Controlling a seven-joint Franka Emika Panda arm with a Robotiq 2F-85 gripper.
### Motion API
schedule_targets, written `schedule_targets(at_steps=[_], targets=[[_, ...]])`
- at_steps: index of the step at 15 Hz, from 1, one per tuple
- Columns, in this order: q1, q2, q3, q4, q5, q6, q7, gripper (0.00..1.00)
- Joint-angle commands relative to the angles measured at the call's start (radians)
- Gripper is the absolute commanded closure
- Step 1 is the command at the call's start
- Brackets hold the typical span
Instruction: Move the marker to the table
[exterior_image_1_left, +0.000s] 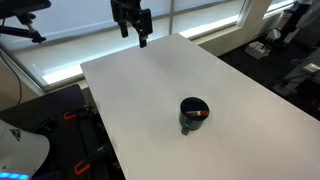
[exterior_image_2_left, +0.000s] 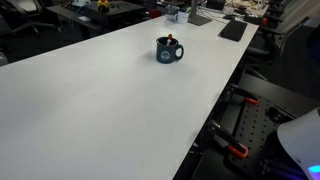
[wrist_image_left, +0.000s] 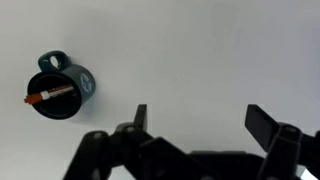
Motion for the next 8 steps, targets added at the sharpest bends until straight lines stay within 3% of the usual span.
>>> schedule_targets(at_steps=[1, 4, 8], targets=[[-0.002, 0.0, 0.002, 0.001, 0.001, -0.002, 0.0, 0.0], [-0.01, 0.06, 0.007, 0.03, 0.035, 0.097, 0.103, 0.0], [-0.046, 0.182, 0.006, 0.041, 0.029, 0.319, 0.28, 0.0]])
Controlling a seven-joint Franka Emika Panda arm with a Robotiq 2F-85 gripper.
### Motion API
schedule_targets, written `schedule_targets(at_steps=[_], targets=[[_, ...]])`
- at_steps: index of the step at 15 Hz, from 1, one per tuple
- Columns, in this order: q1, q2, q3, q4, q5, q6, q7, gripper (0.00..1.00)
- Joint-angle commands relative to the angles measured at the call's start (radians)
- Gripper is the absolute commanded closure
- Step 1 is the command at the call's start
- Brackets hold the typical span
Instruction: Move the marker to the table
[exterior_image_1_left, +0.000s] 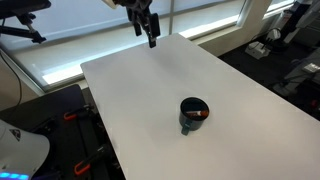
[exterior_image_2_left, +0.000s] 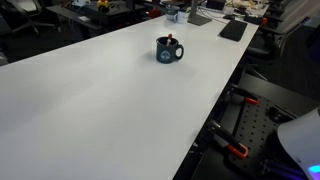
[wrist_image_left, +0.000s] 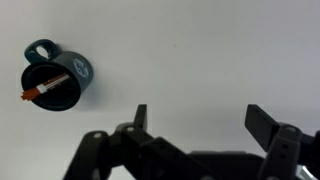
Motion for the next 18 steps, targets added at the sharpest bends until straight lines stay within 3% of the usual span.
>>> schedule_targets(at_steps=[1, 6, 10, 12, 13, 14, 18], targets=[[-0.043, 0.143, 0.001, 0.044, -0.007, 0.168, 0.153, 0.0], [-0.097, 0.312, -0.076, 0.092, -0.095, 0.4, 0.362, 0.0], [-0.077, 0.387, -0.194, 0.117, -0.177, 0.505, 0.573, 0.0], [-0.043, 0.396, -0.257, 0.121, -0.24, 0.501, 0.712, 0.0], [-0.042, 0.388, -0.256, 0.118, -0.233, 0.473, 0.738, 0.0], [-0.054, 0.391, -0.252, 0.108, -0.198, 0.49, 0.638, 0.0], [-0.042, 0.392, -0.26, 0.108, -0.206, 0.49, 0.69, 0.0]])
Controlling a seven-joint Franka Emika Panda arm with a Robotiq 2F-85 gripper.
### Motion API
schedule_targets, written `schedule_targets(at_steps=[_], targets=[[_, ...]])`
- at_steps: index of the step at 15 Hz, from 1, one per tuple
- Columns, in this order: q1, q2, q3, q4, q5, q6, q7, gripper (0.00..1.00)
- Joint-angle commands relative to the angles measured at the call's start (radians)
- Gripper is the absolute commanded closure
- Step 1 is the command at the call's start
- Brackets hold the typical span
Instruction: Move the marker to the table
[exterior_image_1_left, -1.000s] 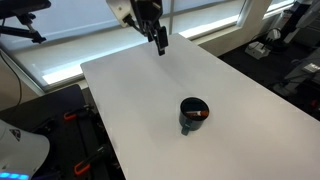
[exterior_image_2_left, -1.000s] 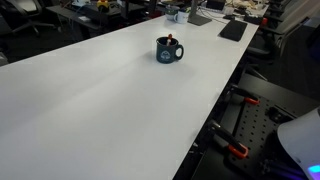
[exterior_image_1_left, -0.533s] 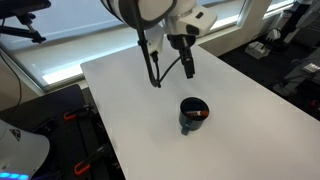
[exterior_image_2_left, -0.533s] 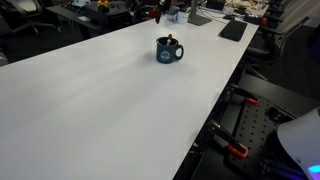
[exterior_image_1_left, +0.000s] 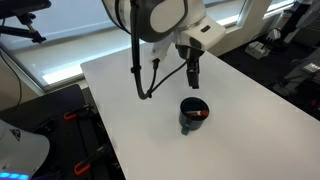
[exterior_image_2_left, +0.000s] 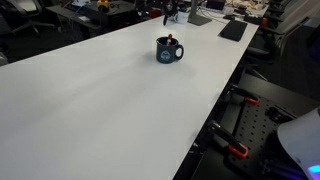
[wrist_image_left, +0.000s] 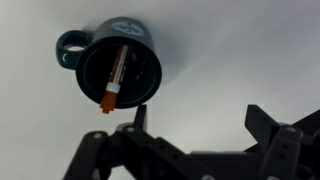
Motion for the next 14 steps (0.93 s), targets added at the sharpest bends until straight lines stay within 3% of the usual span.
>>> schedule_targets(at_steps=[1, 6, 10, 14], targets=[[0.018, 0.001, -0.017, 0.001, 0.016, 0.0, -0.013, 0.0], [0.049, 0.071, -0.083, 0.039, -0.129, 0.0, 0.133, 0.0], [0.104, 0.114, -0.163, 0.063, -0.121, -0.003, 0.152, 0.0], [0.113, 0.147, -0.196, 0.072, -0.092, -0.008, 0.139, 0.0]])
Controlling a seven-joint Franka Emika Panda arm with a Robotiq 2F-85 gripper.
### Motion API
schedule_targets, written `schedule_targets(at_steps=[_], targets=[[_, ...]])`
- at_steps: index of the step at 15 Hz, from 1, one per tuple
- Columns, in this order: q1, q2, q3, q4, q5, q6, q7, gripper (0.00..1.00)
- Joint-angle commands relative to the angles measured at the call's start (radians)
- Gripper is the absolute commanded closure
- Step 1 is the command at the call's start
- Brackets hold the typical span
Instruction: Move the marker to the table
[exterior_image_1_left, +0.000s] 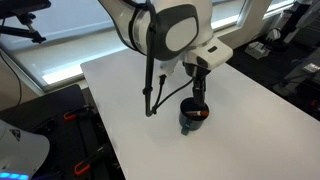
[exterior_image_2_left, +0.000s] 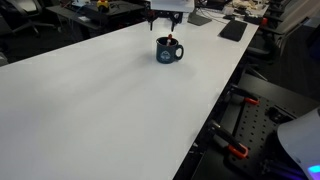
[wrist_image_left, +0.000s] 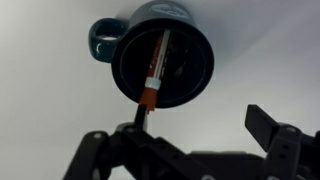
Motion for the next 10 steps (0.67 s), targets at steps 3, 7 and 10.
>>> schedule_targets(at_steps=[3, 7, 10], targets=[[0.026, 0.063, -0.049, 0.021, 0.025, -0.003, 0.02, 0.0], [0.039, 0.098, -0.068, 0.022, 0.043, 0.001, 0.014, 0.41], [0.051, 0.109, -0.077, 0.022, 0.048, 0.01, 0.007, 0.64]])
